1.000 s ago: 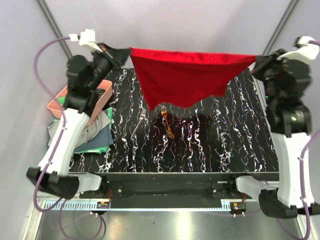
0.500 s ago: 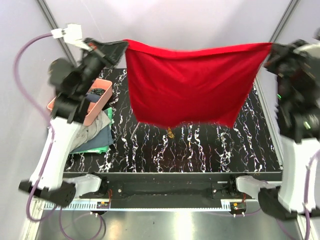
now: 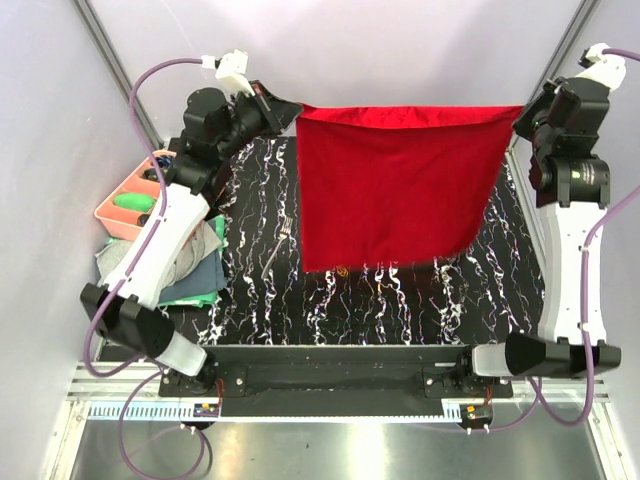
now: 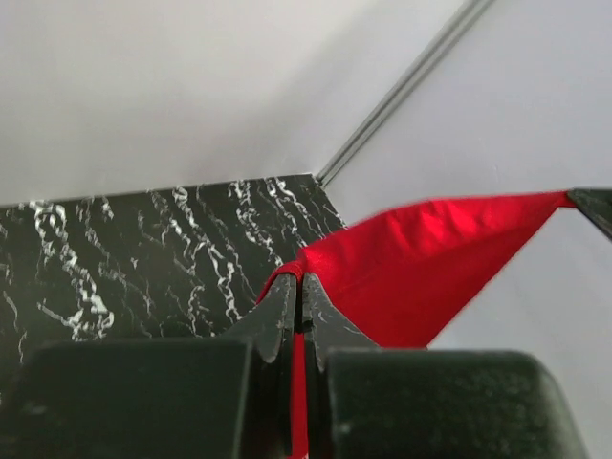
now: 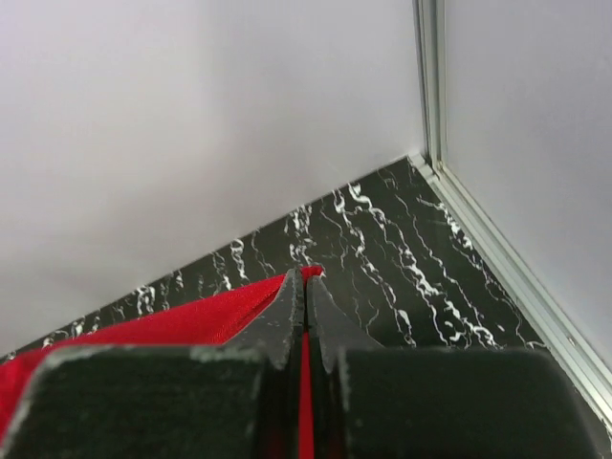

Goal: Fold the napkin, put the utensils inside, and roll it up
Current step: Flatten the napkin out

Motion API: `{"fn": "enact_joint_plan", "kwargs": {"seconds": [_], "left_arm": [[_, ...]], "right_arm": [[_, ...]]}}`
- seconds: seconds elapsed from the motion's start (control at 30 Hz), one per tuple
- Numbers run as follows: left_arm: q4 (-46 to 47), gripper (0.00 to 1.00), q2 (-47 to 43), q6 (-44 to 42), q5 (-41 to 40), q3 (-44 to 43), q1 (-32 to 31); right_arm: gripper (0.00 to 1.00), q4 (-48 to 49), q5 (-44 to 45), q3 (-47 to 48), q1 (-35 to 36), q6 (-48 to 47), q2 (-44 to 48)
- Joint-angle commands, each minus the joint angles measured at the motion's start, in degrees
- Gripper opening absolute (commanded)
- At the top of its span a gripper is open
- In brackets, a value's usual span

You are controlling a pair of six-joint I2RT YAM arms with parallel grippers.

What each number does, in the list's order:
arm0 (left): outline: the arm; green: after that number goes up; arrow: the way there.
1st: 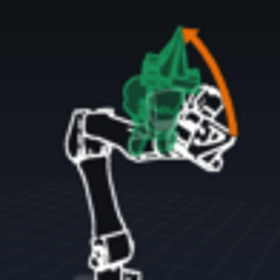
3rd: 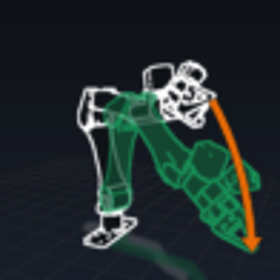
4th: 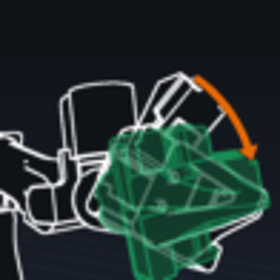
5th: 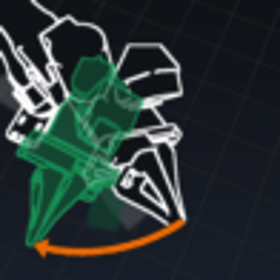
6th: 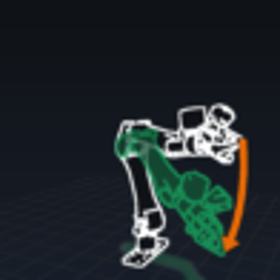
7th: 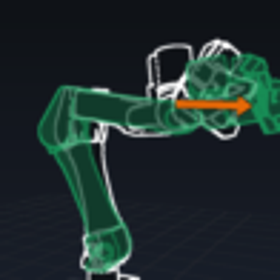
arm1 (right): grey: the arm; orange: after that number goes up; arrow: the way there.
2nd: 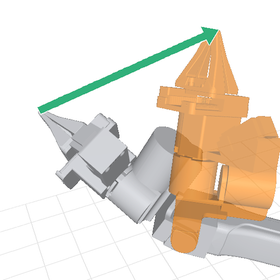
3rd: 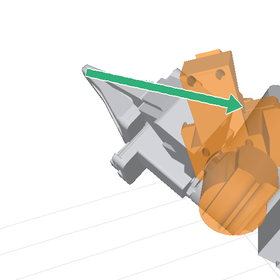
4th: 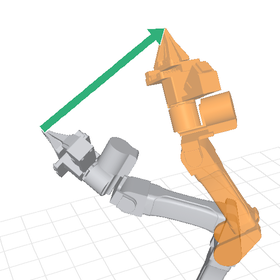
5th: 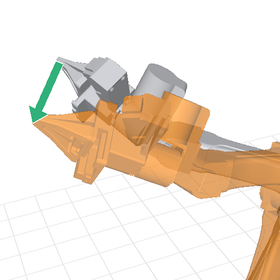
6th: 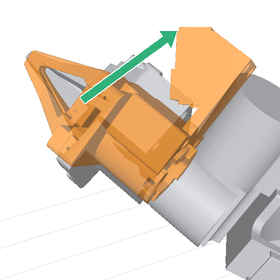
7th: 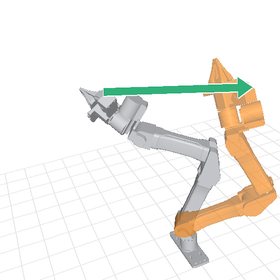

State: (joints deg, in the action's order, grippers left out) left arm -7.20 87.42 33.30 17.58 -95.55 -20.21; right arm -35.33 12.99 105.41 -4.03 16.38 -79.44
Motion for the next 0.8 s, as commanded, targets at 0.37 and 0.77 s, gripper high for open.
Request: {"fn": "enact_joint_plan", "kwargs": {"seconds": [0.37,0.77], "left_arm": [[7.03,0.00,-27.63,-5.44,-13.54,18.72,-13.63],[4.39,0.00,-22.84,-6.05,-12.31,10.58,-16.53]], "right_arm": [[0.00,-2.01,2.91,-0.91,-0.01,0.67,21.68],[0.00,-7.92,11.08,4.12,-0.01,-6.61,15.73]]}}
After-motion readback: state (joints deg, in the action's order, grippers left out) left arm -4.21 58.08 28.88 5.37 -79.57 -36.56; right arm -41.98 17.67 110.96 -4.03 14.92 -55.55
